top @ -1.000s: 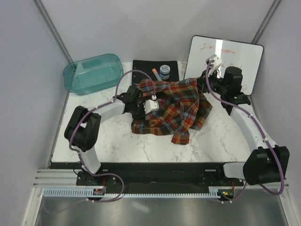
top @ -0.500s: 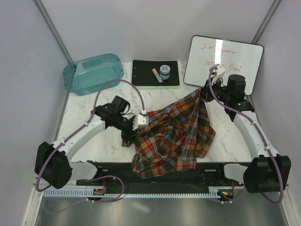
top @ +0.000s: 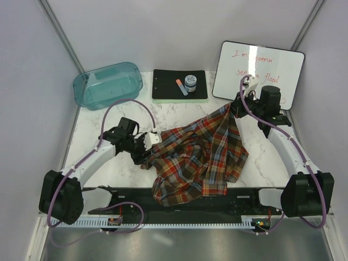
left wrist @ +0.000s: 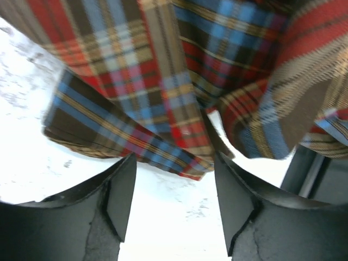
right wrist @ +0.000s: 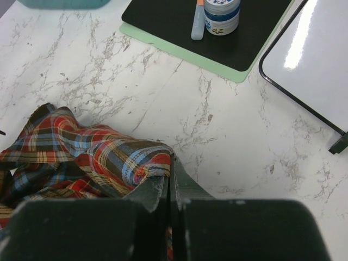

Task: Fold and stack the long sleeve shirts
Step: Flatten the shirt out

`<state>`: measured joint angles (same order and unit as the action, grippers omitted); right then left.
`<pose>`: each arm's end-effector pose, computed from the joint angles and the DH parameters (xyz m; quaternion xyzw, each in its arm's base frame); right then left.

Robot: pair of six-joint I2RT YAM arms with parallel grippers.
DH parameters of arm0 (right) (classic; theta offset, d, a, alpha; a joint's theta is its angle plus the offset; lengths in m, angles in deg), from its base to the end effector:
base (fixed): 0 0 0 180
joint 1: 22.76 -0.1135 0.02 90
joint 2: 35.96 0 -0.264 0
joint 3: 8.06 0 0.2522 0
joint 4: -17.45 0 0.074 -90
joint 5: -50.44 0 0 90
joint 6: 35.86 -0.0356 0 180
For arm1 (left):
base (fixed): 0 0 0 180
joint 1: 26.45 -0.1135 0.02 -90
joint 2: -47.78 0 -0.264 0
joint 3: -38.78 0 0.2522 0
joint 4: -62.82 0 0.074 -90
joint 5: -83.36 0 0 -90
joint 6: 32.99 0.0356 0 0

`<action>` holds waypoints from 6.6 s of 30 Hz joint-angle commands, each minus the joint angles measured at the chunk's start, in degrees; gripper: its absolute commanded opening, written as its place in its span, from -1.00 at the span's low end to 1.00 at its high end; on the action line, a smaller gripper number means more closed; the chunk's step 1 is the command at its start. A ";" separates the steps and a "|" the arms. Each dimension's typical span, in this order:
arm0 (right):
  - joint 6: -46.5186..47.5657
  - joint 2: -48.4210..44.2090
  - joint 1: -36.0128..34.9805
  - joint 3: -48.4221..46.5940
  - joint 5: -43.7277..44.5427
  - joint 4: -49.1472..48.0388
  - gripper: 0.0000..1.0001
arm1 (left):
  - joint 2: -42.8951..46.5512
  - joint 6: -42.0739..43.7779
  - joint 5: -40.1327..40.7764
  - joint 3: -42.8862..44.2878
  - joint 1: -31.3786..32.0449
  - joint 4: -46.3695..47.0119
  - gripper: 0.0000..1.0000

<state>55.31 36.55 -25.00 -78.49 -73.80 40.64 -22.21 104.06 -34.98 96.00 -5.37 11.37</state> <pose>0.2852 0.0312 0.3120 -0.1815 0.8022 0.2534 0.5092 0.2005 -0.0954 0.2110 0.5746 0.7524 -0.1839 0.2644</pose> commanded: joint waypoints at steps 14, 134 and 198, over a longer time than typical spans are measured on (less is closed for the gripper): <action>-2.75 2.55 0.22 -1.08 -0.39 -4.42 -1.00 | 5.75 -1.77 5.13 -12.08 2.47 9.38 0.45; -21.12 2.37 14.19 -4.68 -16.83 3.84 -1.00 | -15.95 -2.93 2.07 18.67 -11.85 6.14 -0.73; -6.72 -28.74 15.60 -55.18 29.13 -9.52 -1.00 | 22.36 -20.77 10.30 67.62 -20.55 8.95 -0.97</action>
<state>41.06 6.93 -9.07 -127.69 -55.92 32.25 -0.95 86.51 -31.57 158.34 -25.59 17.27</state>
